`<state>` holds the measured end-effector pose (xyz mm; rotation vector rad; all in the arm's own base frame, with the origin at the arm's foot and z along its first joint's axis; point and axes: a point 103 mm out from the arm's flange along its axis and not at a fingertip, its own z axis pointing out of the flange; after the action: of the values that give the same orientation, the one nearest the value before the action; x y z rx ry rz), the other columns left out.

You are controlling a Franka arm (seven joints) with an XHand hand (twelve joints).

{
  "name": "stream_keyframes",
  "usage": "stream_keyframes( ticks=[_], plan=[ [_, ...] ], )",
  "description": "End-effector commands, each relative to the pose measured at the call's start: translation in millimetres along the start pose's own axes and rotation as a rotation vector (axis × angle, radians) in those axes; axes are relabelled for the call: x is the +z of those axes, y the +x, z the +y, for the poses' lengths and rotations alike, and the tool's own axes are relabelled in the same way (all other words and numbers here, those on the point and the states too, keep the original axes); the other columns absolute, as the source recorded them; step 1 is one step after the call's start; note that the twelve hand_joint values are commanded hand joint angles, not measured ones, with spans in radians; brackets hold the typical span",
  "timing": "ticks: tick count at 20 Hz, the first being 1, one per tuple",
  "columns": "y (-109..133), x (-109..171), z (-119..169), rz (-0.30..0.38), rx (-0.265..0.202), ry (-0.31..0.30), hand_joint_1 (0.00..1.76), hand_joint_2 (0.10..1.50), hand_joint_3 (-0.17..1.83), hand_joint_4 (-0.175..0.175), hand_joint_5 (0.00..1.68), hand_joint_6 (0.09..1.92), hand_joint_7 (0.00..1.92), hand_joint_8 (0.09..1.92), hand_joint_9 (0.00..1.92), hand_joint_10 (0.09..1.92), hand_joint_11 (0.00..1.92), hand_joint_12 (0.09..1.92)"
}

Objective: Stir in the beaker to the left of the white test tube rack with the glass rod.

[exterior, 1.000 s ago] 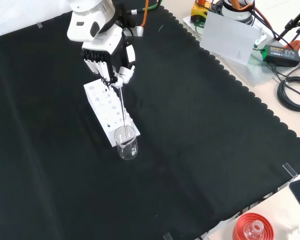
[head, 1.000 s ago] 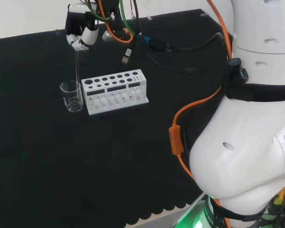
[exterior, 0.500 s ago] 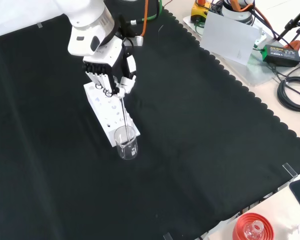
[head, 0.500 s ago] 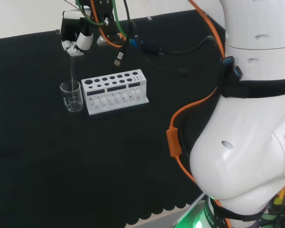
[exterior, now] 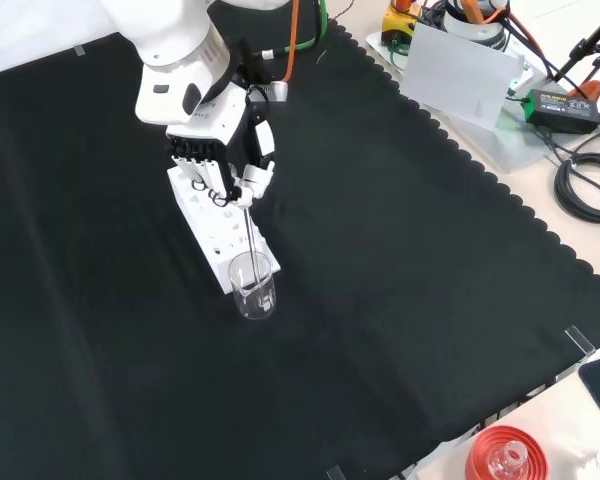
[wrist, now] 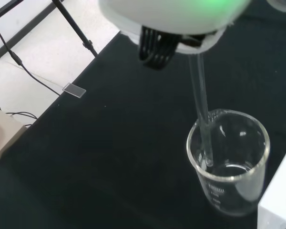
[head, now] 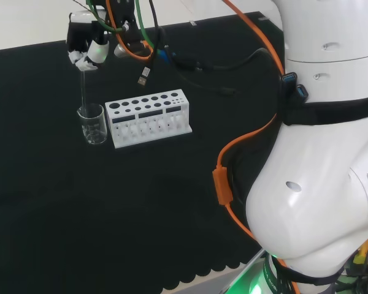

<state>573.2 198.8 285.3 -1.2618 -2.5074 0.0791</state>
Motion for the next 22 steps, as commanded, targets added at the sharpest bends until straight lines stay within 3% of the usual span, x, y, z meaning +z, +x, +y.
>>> stream_keyframes(
  ticks=[1, 14, 19, 22],
  plan=[
    [-3, -4, 6, 0.000, -0.009, 0.010, 1.33, 0.58, 0.79, -0.175, 1.18, 0.70, 1.41, 0.68, 1.69, 0.48, 1.54, 0.74],
    [-49, -10, -21, 0.014, 0.058, -0.014, 1.33, 0.59, 0.79, -0.175, 1.17, 0.70, 1.41, 0.68, 1.69, 0.47, 1.54, 0.74],
    [-46, -6, -28, 0.025, 0.057, -0.004, 1.33, 0.59, 0.79, -0.175, 1.17, 0.71, 1.41, 0.68, 1.69, 0.47, 1.54, 0.74],
    [-32, 2, -14, 0.006, 0.047, 0.016, 1.33, 0.59, 0.79, -0.175, 1.17, 0.71, 1.41, 0.68, 1.69, 0.47, 1.54, 0.75]
  ],
)
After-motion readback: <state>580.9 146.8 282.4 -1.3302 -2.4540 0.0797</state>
